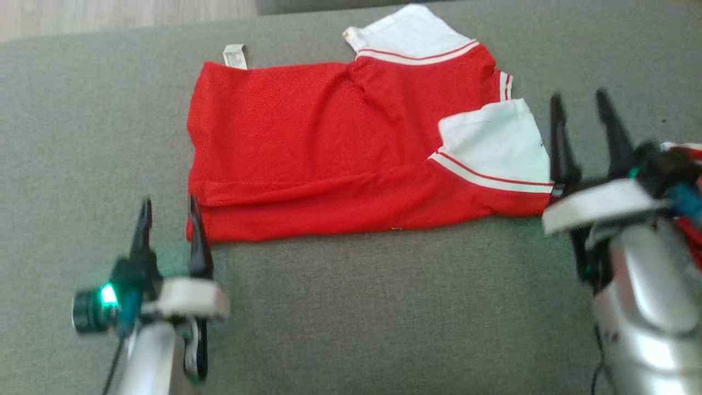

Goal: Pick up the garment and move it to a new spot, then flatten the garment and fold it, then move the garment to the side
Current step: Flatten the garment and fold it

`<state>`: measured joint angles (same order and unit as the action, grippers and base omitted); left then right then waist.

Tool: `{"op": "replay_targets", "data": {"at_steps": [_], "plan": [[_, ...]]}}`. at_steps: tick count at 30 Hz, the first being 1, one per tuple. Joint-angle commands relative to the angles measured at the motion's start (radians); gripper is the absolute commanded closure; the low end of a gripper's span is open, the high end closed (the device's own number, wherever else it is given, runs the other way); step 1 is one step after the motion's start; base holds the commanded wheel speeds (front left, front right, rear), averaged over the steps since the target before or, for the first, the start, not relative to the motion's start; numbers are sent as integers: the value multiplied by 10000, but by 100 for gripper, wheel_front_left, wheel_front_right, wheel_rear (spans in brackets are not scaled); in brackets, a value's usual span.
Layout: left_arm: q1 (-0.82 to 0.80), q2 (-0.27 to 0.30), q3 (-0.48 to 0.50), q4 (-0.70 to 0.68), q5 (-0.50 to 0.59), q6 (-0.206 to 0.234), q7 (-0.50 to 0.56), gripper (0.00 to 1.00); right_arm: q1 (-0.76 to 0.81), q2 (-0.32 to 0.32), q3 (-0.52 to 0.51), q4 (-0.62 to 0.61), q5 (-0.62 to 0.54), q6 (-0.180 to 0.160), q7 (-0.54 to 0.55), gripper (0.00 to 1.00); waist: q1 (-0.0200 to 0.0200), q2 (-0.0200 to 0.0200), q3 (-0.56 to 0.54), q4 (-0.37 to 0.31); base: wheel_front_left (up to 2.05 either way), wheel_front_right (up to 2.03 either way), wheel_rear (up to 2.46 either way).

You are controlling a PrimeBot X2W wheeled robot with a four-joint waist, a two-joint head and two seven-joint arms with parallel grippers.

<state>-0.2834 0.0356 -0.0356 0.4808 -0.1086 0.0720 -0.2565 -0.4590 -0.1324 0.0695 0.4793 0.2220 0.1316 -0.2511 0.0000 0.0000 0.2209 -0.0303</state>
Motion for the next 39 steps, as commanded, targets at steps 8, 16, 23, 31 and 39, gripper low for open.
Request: {"op": "replay_targets", "data": {"at_steps": [8,16,23,31,39], "plan": [[1855,149,150,-858,218,3,-53,0,2347,566,186,-534,-883,-9,-105,0,0,0,-997,-11,0,0,0],[2747,148,-139,-1027,-326,-138,-53,0,3272,750,18,-291,-807,-9,-106,0,0,0,-1437,-22,0,0,0],[2541,148,-354,-1030,-554,-286,-53,0,3141,788,14,-265,-796,-9,-106,0,0,0,-1240,-44,0,0,0],[999,147,-343,-393,-880,-477,-53,0,2296,801,-83,-192,-785,-9,-106,0,0,0,-235,-61,0,0,0],[-361,147,-158,1665,-1093,-724,-53,0,1415,811,-564,240,-905,-9,-106,0,0,0,608,-221,0,0,0]]}}
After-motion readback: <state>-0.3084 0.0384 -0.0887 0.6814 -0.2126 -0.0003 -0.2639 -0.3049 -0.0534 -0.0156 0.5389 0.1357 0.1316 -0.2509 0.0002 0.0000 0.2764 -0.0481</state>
